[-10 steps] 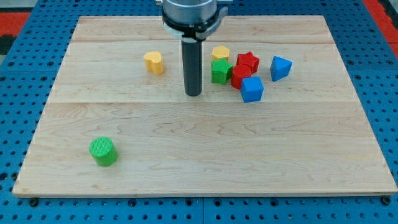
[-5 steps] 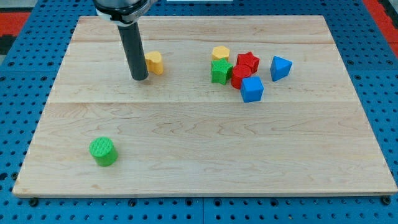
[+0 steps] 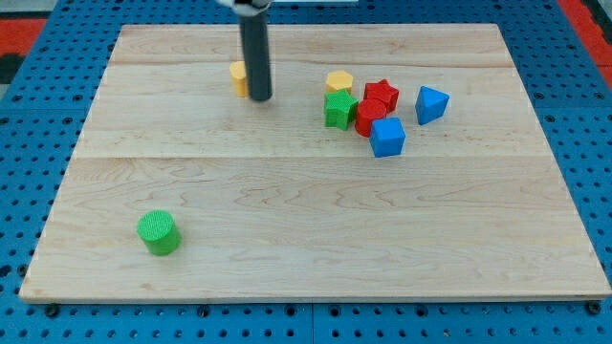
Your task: Move the yellow heart closer to red star
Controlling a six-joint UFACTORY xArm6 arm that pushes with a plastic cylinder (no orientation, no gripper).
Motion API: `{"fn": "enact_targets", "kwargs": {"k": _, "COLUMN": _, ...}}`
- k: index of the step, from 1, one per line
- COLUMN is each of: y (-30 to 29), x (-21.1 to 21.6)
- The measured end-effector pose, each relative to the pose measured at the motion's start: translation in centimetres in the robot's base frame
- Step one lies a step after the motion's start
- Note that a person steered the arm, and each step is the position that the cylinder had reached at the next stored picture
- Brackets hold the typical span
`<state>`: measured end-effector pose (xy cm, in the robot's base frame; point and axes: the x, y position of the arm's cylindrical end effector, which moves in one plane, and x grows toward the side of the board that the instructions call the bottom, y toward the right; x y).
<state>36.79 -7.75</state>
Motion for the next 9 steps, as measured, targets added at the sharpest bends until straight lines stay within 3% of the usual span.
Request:
{"fn": "enact_targets", "kwargs": {"k": 1, "y": -5.4, "x": -0.5}}
{"fn": "enact_targets", "kwargs": {"k": 2, "y": -2.9, "x": -4.5}}
{"fn": "enact_targets", "kwargs": {"k": 3, "y": -0.2, "x": -5.6}}
{"fn": "enact_targets", "kwargs": {"k": 4, "y": -1.7, "x": -6.4}}
{"fn": "enact_targets", "kwargs": {"k": 5, "y": 0.7, "x": -8.9}}
{"fn": "enact_targets", "kwargs": {"k": 6, "y": 9.9, "x": -9.0}}
{"fn": "enact_targets", "kwargs": {"k": 8, "y": 10.0, "x": -13.4}}
{"fn": "enact_targets", "kwargs": {"k": 9, "y": 15.1, "x": -13.7}}
